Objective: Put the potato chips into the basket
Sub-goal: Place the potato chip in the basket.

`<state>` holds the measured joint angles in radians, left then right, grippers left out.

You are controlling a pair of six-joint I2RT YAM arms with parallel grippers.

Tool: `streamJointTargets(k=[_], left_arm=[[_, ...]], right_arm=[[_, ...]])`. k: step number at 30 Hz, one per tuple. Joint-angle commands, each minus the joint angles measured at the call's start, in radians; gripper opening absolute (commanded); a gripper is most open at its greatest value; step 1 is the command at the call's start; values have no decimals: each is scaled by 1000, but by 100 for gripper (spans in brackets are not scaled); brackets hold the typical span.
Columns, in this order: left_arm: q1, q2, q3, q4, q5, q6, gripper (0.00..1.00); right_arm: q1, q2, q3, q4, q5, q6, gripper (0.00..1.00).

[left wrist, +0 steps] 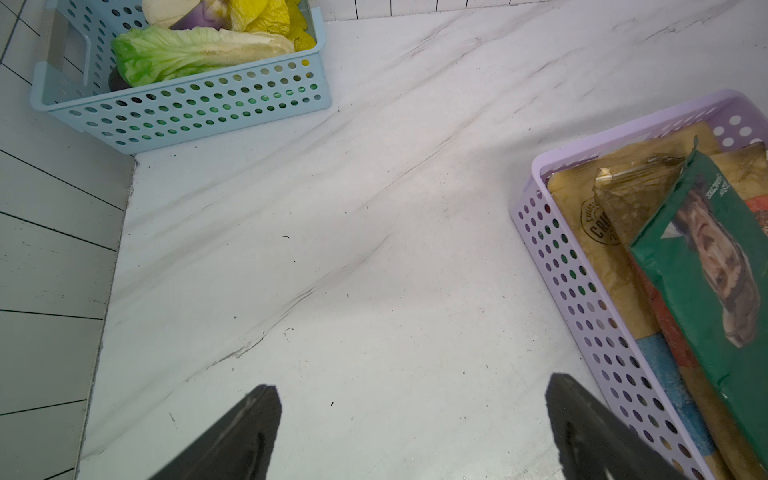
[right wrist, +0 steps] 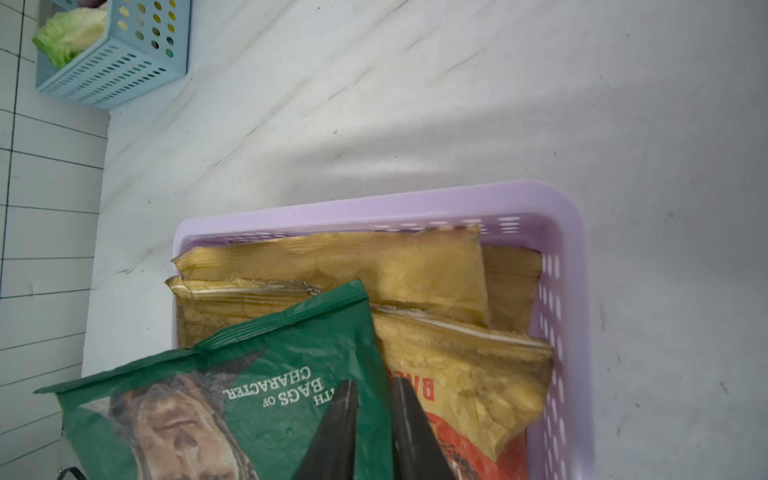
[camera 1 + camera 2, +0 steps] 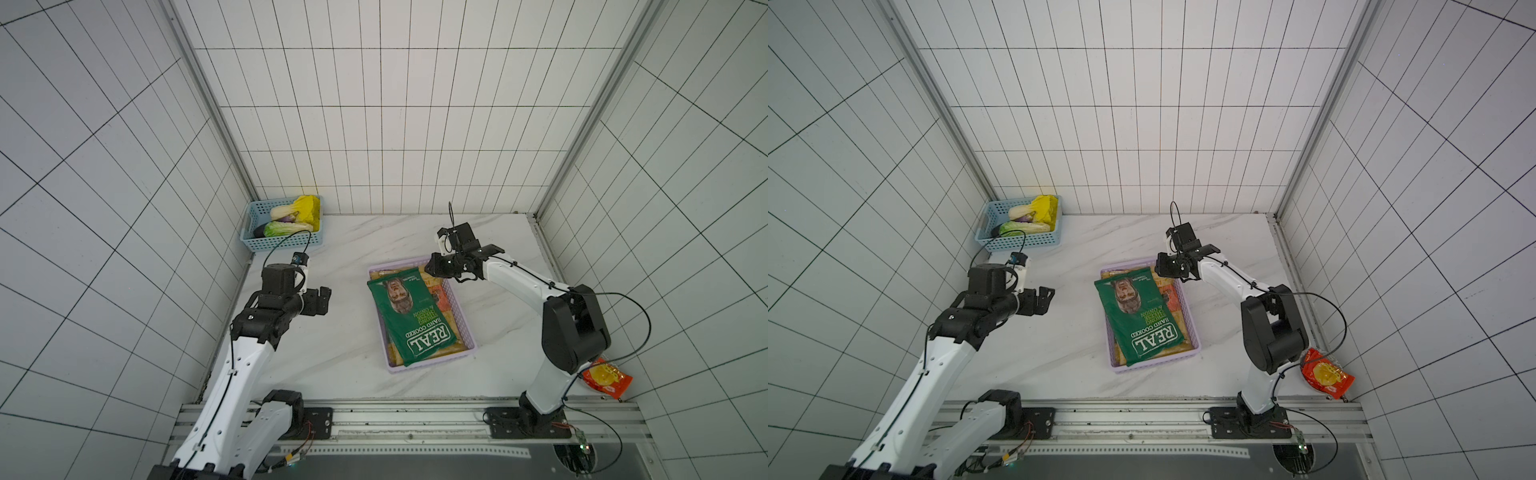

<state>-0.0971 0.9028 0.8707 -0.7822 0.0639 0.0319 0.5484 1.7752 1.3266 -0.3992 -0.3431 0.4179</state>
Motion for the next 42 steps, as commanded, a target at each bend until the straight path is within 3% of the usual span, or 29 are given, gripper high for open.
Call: streamJointTargets(k=[1,12,21,27,42], left_arm=[[2,-4,-9,19,-3,6,98],[3,-3,-9,18,-8,6,98],[2,-5,-9,18,-4,6,98],[2,-6,-9,18,-4,7,98],[2,-7,-7,18,-4,8,98]], right_arm=[[31,51,72,-49,-43,-33,31],[52,169,154,-96,-74,-25,35],[63,149,119,-90,35,-32,19],[76,135,125,-108,89,-40,1],[78,20,91,-124,216,-40,0]])
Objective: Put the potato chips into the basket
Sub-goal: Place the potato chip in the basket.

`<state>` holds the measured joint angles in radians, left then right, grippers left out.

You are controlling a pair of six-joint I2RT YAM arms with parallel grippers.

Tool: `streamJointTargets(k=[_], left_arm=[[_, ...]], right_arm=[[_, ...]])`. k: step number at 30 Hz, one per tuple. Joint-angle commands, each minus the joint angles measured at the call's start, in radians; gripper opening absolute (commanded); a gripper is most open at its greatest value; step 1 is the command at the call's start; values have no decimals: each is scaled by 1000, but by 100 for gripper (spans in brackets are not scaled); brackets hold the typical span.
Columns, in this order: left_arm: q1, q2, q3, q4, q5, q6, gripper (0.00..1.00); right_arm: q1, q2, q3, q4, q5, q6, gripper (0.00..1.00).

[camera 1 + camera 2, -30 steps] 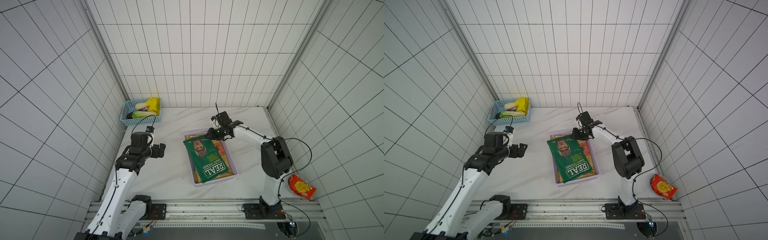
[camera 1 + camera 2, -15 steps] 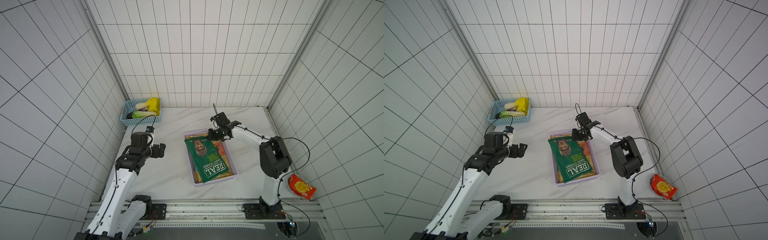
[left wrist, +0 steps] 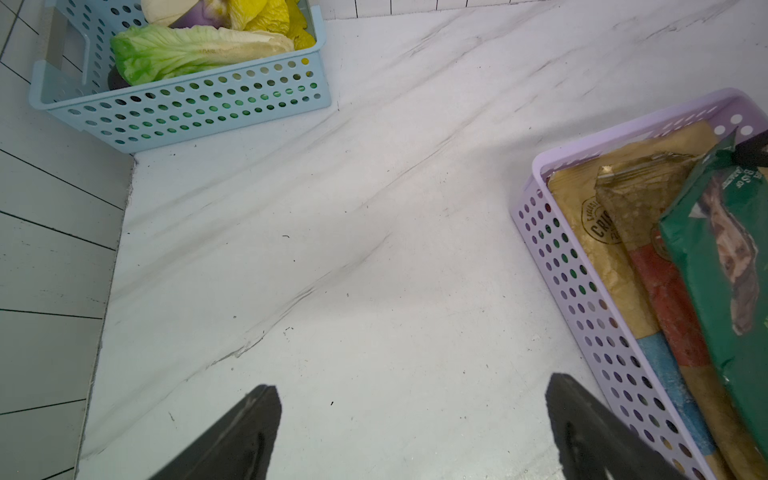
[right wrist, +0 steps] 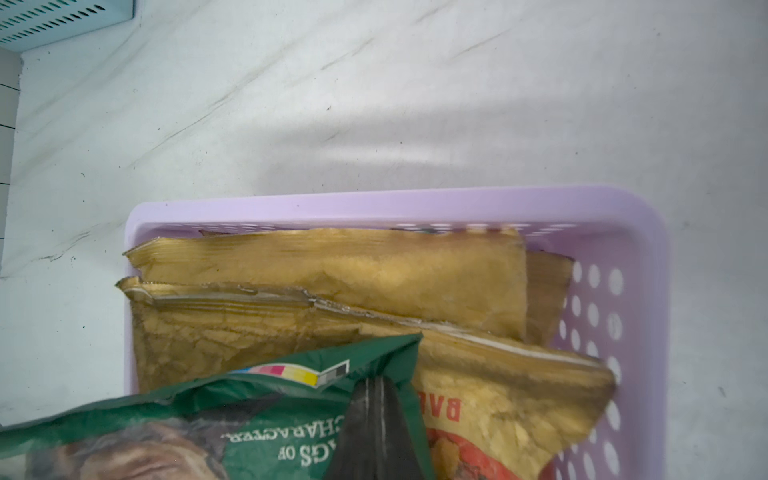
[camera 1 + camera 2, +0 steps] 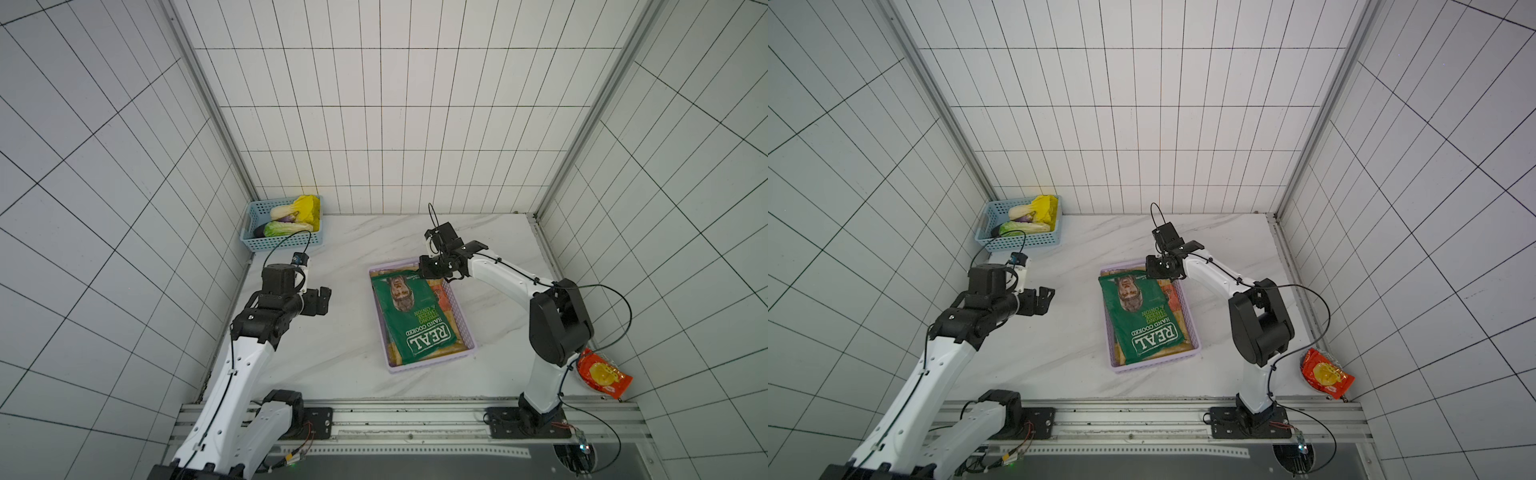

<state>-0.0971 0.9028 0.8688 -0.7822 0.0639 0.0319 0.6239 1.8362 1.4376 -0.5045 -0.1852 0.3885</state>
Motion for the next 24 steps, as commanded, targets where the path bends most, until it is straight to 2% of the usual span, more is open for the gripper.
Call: streamJointTargets(k=[1,7,13,20,21,24], left_arm=[[2,-7,-7,19,-4,7,98],[2,-7,-7,19,-4,7,98],[3,-6,-7,19,-3,7,98],[2,-8,-7,18,-5,7,98],[2,-8,-8,18,-6,6,98],[2,-7,-8,19,-4,6,98]], right_arm=[[2,-43,-20,-24,63,-13,0],[-2,-41,-19,-59,123,-19,0],[-7,-34,-10,-117,243,-27,0],[-6,-3,48,-182,288,-37,0],[-4,-1,57,-186,283,-39,3],[0,-18,83,-200,253,-42,27]])
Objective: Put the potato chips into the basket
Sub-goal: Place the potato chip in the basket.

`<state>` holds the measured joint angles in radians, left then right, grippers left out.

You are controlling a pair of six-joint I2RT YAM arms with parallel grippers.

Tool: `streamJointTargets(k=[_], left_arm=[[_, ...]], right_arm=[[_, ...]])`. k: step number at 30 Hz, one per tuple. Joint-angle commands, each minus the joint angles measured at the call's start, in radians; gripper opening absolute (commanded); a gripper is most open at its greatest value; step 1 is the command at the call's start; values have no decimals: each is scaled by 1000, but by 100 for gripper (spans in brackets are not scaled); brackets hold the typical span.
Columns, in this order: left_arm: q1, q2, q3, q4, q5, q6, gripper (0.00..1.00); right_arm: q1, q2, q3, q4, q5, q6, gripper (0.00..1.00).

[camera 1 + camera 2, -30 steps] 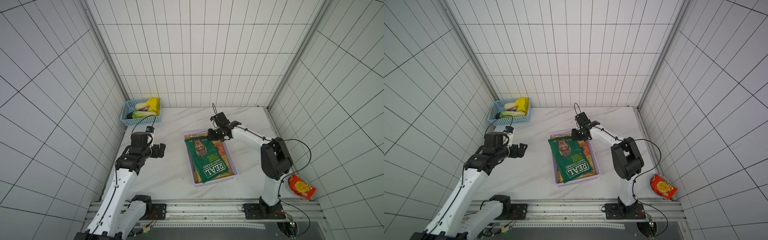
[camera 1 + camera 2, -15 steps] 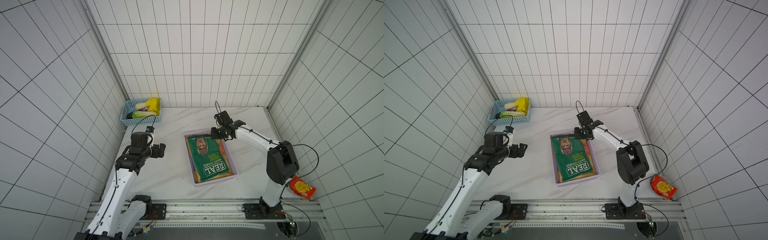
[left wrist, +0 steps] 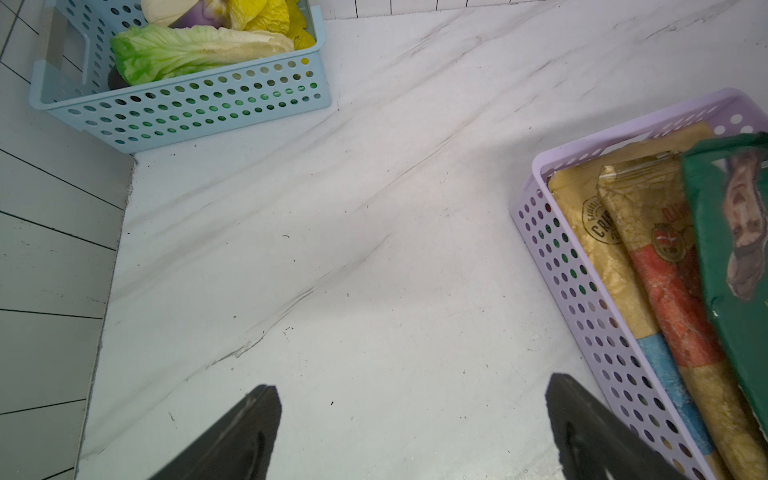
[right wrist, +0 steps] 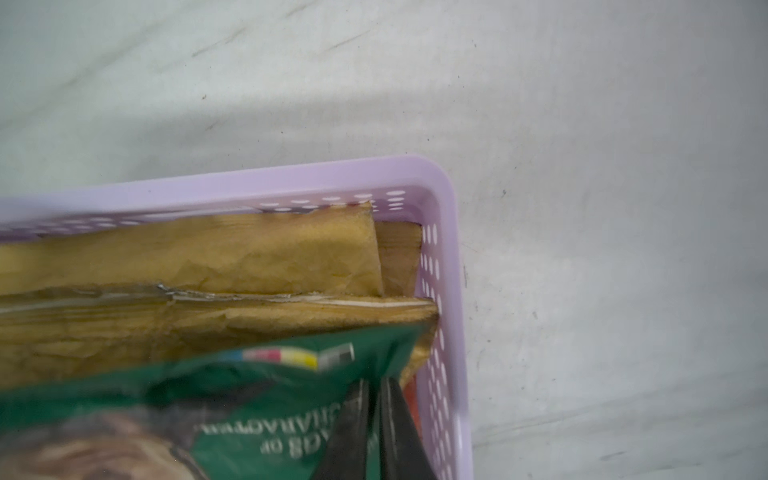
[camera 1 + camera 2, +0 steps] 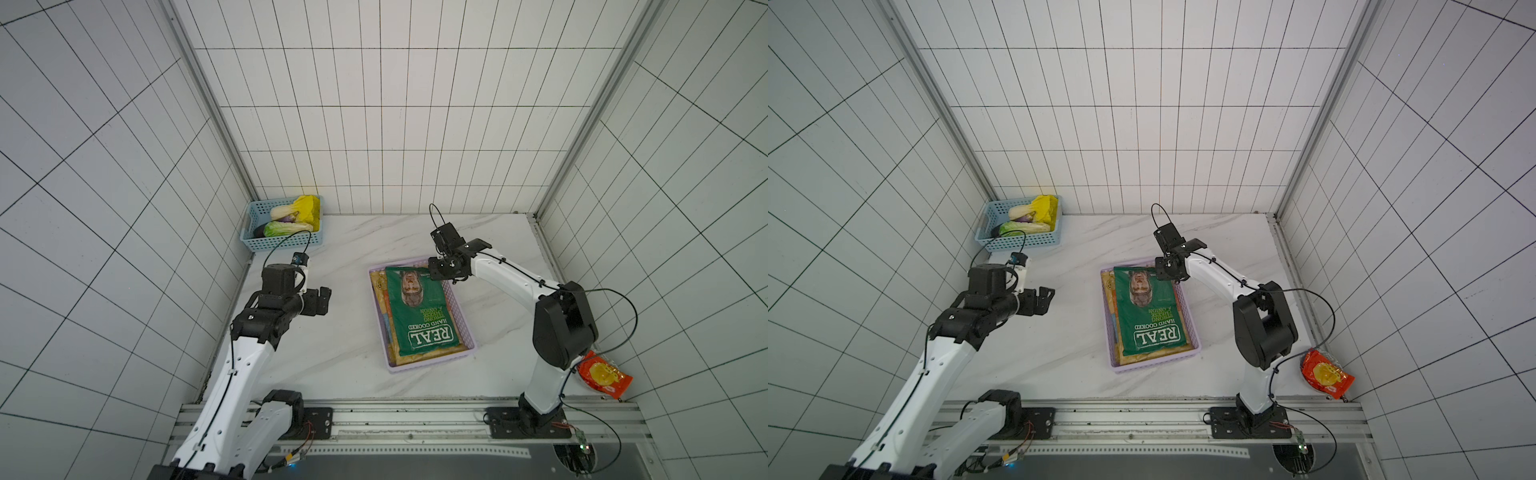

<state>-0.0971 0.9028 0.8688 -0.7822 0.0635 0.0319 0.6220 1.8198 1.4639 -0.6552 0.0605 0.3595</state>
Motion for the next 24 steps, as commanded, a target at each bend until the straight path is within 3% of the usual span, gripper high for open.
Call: streamJointTargets(k=[1,3,5,11,16,24], left_arm=[[3,-7,-7,19,-4,6,98],[2,-7,-7,18,-4,7,98],[2,-6,-6,19,-3,7,98],[2,-7,-7,18,-2,8,98],[2,-13,-7,18,-3,7,98],[2,-15,-7,18,-1,6,98]], right_arm=[[4,-16,63,-51,1,-12,35],[9,-54,73,-51,-20,-4,47],[10,-87,78,-45,-69,10,48],[18,-90,20,157,-416,119,16],[40,9,13,308,-560,233,7],[84,190,132,322,-582,231,8]])
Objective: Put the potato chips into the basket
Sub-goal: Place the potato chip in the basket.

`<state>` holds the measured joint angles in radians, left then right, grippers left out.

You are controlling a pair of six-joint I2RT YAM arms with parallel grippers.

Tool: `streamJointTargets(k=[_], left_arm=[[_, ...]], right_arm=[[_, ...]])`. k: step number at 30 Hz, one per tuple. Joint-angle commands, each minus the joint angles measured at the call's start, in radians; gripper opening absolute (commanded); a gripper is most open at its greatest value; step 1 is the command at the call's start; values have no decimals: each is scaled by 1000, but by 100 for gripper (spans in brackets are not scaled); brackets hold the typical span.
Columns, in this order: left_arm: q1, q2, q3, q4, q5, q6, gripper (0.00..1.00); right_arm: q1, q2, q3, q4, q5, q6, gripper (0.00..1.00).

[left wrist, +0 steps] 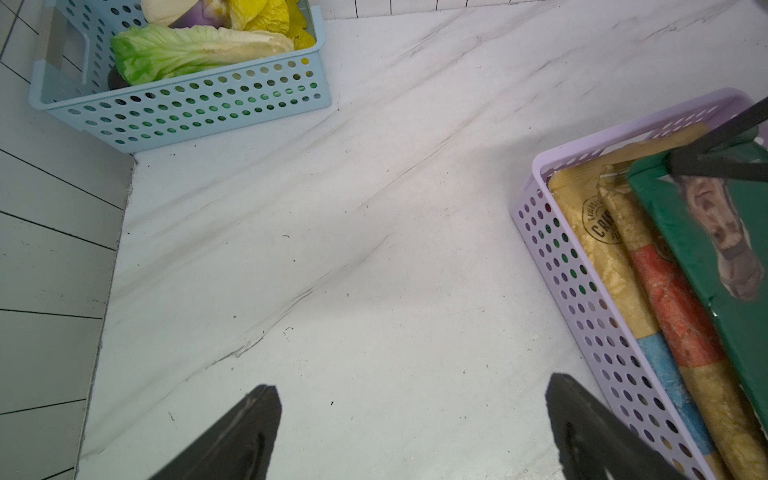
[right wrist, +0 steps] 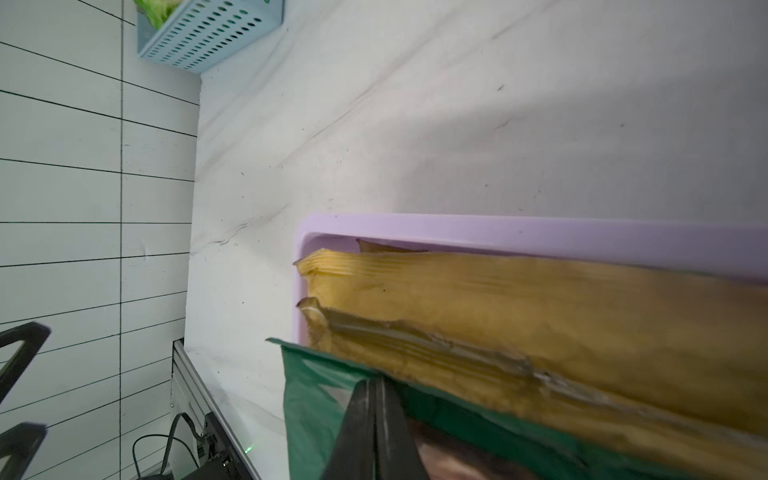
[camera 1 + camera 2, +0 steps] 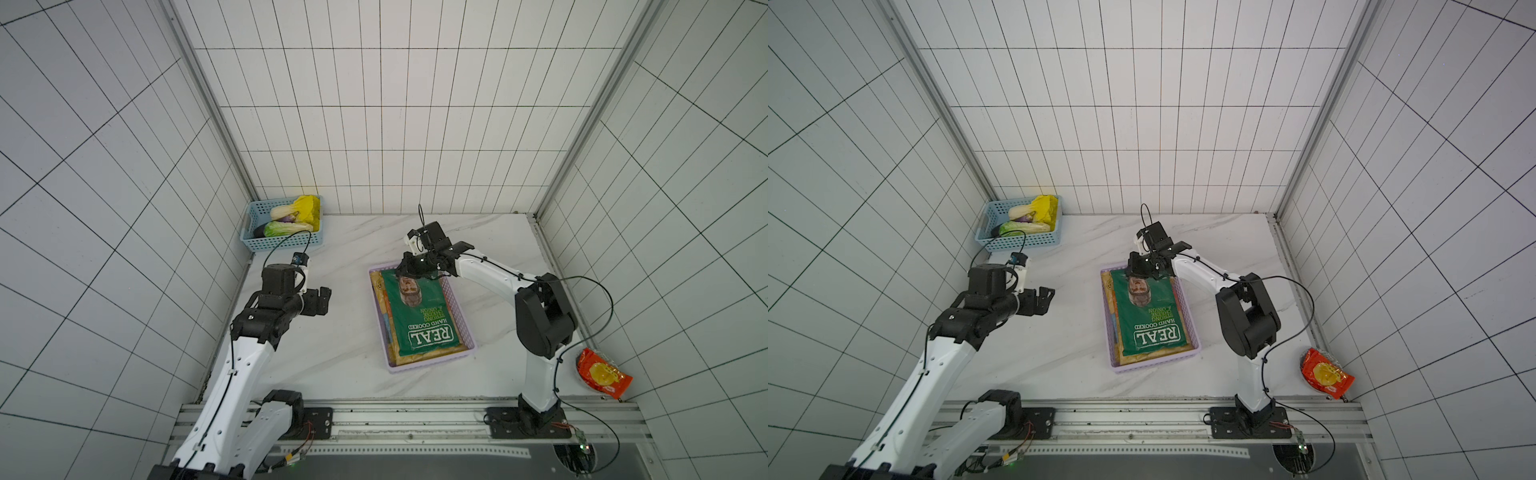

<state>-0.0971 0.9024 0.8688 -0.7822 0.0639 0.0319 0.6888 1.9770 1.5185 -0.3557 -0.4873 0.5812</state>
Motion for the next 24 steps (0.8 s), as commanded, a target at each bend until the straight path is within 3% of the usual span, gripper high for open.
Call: streamJointTargets(k=[1,8,16,24], left_arm=[[2,-15,-6,19,-4,6,98],[2,-18,-6,19,-3,6,98],[3,-16,-7,19,-7,5,98],[4,-17,2,29,-26,9,98]], right_arm=[[24,51,92,4,-17,2,8],[62,123,138,-126,135,-59,8],[84,42,223,-213,210,-112,15],[64,-124,326,-319,231,-239,39]])
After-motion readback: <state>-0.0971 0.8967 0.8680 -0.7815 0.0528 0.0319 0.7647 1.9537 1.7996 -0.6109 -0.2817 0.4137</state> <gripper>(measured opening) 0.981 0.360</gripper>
